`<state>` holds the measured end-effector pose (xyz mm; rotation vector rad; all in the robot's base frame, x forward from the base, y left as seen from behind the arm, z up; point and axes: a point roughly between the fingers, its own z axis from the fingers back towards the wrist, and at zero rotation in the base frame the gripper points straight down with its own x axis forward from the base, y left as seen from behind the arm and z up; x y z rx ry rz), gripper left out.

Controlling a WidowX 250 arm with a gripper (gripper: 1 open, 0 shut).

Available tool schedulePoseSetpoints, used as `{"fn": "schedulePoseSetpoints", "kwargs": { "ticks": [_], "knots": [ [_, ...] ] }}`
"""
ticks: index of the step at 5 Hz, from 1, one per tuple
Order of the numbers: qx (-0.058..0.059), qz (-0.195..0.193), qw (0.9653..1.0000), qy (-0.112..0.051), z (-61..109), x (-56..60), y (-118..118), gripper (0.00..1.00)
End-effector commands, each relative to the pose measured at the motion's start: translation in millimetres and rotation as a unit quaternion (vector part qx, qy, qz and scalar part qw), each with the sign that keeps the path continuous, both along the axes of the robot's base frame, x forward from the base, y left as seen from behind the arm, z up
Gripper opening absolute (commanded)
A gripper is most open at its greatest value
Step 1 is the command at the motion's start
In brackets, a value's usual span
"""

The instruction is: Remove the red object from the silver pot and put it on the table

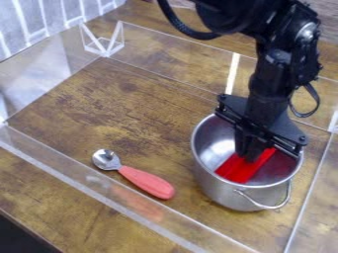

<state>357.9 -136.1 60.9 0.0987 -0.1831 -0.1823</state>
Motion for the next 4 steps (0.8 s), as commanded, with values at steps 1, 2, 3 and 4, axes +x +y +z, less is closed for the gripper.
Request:
{"fn": "schedulePoseSetpoints", "kwargs": {
  "ticks": [1, 2, 3, 4],
  "knots": [
    [-0.005, 0.0, 0.999, -0.044, 58.3, 8.7, 11, 0.0],
    [0.005, -0.026, 0.998, -0.057, 86.8, 9.4, 20, 0.0],
    [0.013, -0.042, 0.9964, -0.073, 111.8, 13.3, 34, 0.0],
    [0.001, -0.078, 0.9941, -0.074, 91.9, 9.9, 31, 1.0]
  ]
}}
